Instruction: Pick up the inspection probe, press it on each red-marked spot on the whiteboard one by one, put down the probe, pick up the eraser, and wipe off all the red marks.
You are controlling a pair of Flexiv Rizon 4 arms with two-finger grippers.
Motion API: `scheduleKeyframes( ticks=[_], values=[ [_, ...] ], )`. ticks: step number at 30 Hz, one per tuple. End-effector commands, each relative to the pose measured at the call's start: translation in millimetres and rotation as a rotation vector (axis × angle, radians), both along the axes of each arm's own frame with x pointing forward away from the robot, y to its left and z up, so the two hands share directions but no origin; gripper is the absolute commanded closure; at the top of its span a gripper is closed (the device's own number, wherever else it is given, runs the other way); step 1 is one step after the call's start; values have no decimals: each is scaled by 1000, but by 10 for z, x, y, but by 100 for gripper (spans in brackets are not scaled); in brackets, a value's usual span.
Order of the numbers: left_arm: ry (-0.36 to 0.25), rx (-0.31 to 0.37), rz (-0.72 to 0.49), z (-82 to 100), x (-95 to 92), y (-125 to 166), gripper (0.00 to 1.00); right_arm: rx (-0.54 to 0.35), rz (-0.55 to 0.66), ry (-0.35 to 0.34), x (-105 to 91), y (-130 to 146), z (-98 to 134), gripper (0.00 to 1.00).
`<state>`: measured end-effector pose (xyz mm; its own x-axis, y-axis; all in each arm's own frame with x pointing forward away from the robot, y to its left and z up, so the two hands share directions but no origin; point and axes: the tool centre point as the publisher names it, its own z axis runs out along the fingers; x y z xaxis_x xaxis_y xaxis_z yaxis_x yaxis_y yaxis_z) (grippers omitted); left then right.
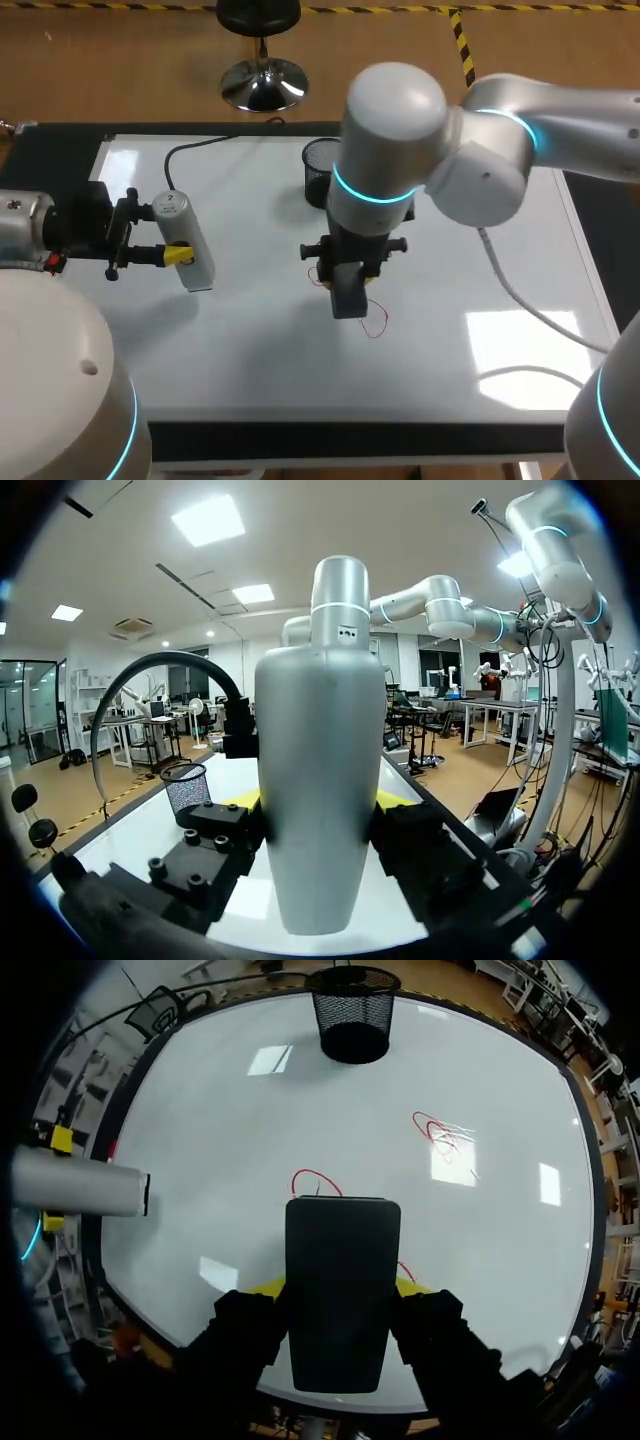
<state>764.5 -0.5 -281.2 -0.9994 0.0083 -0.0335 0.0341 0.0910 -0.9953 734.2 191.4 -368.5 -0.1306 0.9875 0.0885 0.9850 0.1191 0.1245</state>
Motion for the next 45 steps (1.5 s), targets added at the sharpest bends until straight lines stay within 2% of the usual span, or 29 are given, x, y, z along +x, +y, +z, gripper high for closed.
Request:
scheduleKeyframes(
  ticks=[1,18,39,45],
  values=[
    [-3,-2,1,6,-10,2,100,-28,2,10,61,217,-33,100],
    [-3,-2,1,6,-10,2,100,52,15,52,62,604,-41,100],
    [-3,-2,1,6,-10,2,100,68,27,52,48,609,-9,100],
    [-3,-2,1,6,-10,2,100,107,19,49,128,686,-74,100]
  ],
)
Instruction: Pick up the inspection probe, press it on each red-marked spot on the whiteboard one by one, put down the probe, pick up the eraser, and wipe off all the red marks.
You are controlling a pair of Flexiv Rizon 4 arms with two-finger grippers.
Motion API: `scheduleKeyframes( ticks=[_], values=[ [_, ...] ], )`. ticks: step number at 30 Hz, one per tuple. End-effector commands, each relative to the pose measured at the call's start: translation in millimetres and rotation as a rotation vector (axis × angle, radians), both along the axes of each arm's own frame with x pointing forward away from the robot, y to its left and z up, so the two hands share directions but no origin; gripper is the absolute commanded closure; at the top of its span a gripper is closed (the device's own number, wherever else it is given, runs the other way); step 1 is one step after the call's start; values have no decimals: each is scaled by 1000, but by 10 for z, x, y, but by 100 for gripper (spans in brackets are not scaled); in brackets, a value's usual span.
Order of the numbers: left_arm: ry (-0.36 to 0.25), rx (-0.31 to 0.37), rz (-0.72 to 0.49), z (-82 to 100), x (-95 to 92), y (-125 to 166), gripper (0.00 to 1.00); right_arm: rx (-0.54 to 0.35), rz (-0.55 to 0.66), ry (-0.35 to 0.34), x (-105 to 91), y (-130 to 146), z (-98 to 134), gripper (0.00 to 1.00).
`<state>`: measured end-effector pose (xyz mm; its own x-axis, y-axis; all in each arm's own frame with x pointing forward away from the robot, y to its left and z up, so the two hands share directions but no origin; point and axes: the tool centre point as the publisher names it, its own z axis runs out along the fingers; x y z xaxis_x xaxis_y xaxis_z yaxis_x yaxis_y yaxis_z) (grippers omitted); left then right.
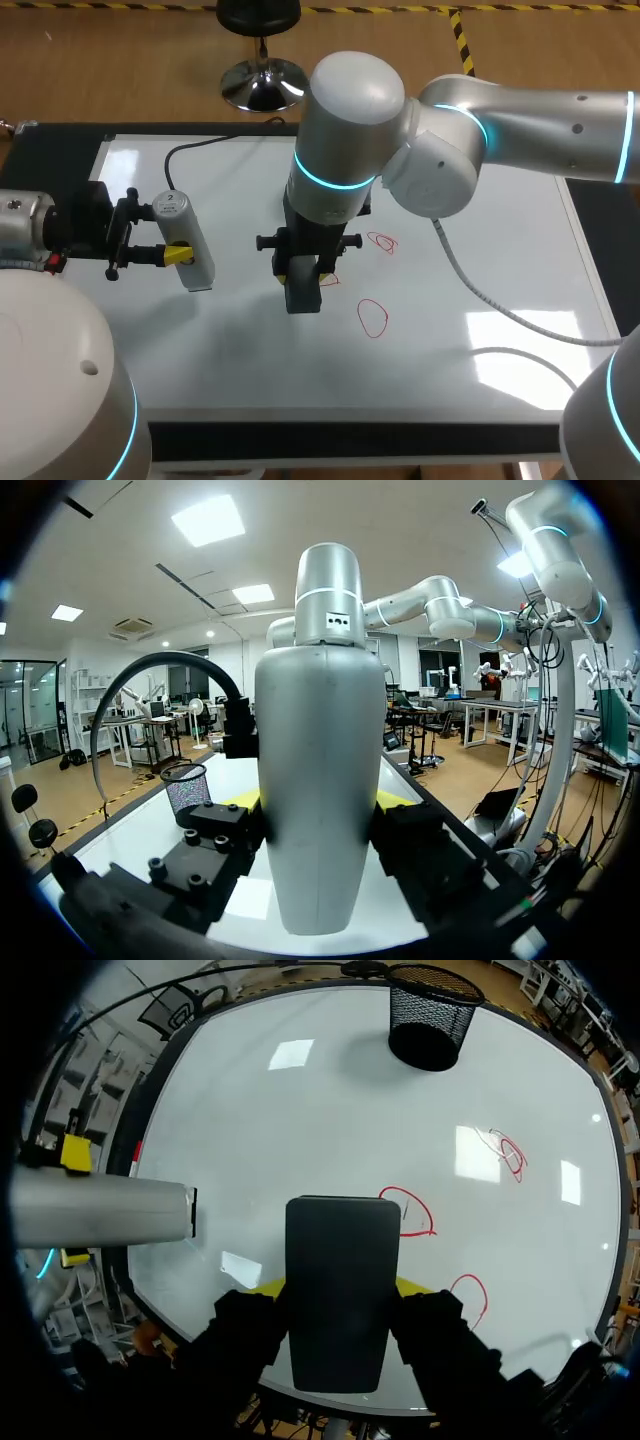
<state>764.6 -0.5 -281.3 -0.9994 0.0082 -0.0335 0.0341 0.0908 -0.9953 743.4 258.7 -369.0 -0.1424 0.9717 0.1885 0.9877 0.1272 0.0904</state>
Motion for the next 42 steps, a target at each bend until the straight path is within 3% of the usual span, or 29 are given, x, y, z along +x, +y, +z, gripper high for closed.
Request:
scheduleKeyframes(
  ticks=[1,18,30,42],
  values=[
    [-3,-2,1,8,-12,2,100,18,2,3,41,31,-73,100],
    [-3,-2,1,8,-12,2,100,21,-70,28,163,61,-400,100],
    [-3,-2,1,8,-12,2,100,1,-155,13,248,166,-443,100],
    [-3,-2,1,8,-12,2,100,-67,-146,3,281,329,-496,100]
  ],
)
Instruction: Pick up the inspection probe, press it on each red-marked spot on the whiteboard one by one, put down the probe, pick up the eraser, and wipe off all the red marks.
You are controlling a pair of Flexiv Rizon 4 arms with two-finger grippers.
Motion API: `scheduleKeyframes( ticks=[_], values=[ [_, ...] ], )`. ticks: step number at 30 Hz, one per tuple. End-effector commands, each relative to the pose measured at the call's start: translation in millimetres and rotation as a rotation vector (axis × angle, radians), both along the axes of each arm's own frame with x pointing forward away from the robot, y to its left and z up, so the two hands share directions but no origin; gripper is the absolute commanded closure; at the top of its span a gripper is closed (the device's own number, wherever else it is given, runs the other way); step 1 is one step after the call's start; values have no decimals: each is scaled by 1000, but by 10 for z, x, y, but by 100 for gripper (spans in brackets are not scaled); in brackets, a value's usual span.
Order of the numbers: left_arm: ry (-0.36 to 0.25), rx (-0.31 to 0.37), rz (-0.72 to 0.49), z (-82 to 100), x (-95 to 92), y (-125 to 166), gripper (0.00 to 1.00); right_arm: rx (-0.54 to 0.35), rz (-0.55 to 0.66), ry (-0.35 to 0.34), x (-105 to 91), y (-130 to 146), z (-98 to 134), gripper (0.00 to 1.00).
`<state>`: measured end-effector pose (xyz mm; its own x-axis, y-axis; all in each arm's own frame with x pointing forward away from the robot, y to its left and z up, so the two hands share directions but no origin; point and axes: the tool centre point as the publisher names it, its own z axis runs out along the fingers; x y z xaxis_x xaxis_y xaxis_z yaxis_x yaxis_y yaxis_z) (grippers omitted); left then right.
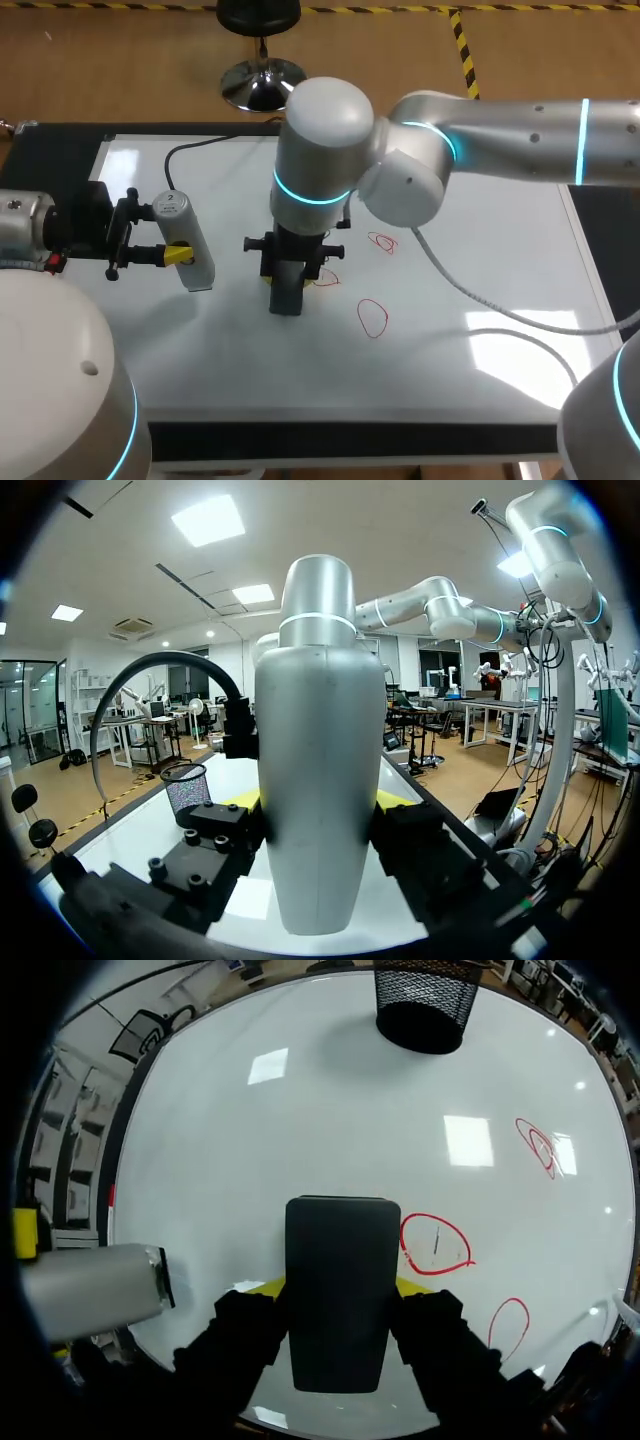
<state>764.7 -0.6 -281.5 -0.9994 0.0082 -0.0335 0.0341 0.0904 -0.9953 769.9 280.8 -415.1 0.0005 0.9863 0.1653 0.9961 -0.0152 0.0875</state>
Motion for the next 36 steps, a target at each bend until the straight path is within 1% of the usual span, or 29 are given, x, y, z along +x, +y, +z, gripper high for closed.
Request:
scheduleKeyframes(
  ticks=[1,6,14,21,30,36],
  values=[
    [-3,-2,1,9,-12,3,100,-45,-1,5,18,107,-45,100],
    [-3,-2,1,9,-12,3,100,-70,-6,15,10,72,-108,100],
    [-3,-2,1,9,-12,3,100,-95,-36,24,25,-90,-145,100],
    [-3,-2,1,9,-12,3,100,-122,-65,31,41,-314,-155,100],
    [-3,-2,1,9,-12,3,100,-107,-130,61,82,-608,-207,100],
    [-3,-2,1,9,-12,3,100,-133,-160,70,120,-788,-197,100]
  ],
)
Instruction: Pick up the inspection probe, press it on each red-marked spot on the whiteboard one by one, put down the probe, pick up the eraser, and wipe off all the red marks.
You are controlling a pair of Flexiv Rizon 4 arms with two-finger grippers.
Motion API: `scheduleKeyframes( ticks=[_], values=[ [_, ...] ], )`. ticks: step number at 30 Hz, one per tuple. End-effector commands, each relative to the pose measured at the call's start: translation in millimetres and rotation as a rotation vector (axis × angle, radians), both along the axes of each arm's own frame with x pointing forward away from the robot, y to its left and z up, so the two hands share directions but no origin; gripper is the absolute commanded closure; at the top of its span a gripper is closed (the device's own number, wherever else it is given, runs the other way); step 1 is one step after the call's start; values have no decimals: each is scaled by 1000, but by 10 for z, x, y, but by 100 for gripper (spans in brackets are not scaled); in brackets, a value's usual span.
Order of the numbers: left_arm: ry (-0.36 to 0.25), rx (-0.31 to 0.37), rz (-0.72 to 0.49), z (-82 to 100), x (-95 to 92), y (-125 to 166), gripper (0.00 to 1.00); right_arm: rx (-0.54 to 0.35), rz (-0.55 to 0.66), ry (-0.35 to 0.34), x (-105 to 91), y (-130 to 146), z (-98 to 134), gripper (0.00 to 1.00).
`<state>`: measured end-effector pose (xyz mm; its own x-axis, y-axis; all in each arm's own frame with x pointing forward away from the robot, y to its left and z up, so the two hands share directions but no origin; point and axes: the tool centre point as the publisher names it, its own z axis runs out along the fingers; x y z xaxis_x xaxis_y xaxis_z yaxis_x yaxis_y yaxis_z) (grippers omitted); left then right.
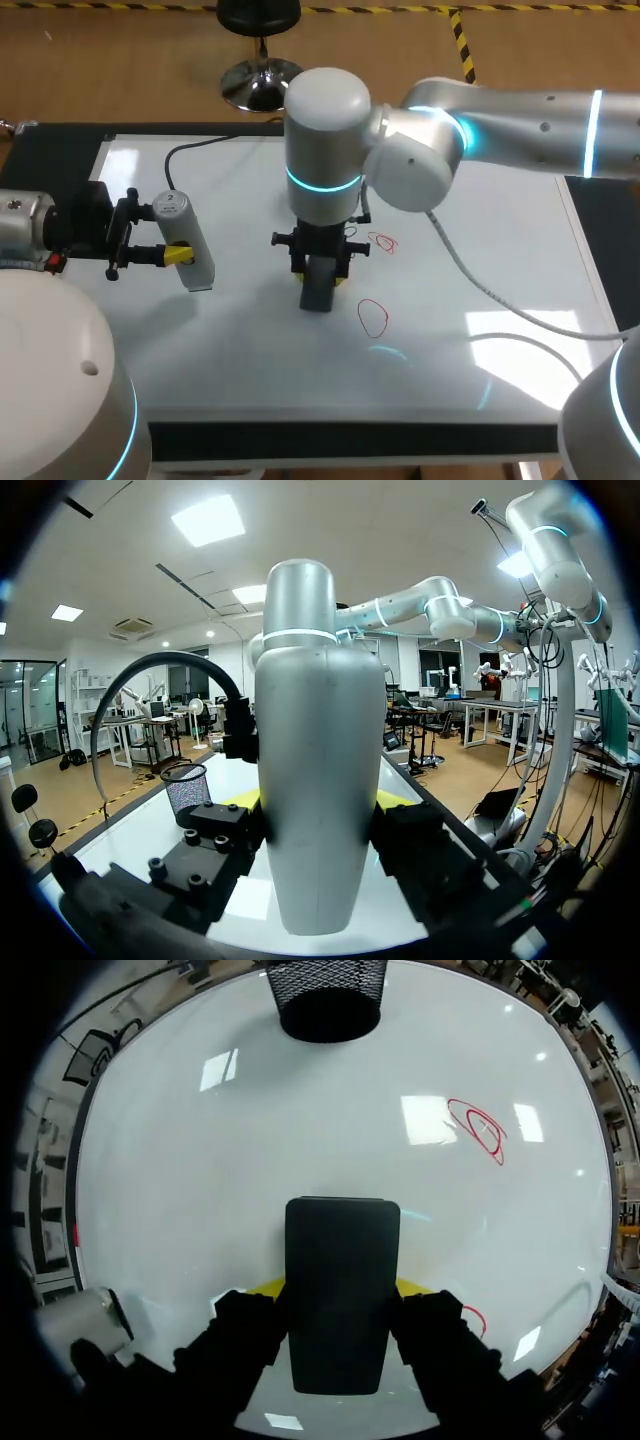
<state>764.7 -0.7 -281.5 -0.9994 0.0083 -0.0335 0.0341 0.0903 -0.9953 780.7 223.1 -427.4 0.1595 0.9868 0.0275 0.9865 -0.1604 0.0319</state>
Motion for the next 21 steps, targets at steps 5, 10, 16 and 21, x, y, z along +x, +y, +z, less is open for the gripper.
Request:
scheduleKeyframes(
  ticks=[5,10,16,21],
  values=[
    [-3,-2,1,10,-12,4,100,-21,-23,-7,6,-291,20,100],
    [-3,-2,1,10,-12,4,100,-20,-7,-44,-14,-214,235,100],
    [-3,-2,1,10,-12,4,100,-19,49,-86,-45,58,429,100],
    [-3,-2,1,10,-12,4,100,-7,94,-89,-56,299,430,100]
  ],
)
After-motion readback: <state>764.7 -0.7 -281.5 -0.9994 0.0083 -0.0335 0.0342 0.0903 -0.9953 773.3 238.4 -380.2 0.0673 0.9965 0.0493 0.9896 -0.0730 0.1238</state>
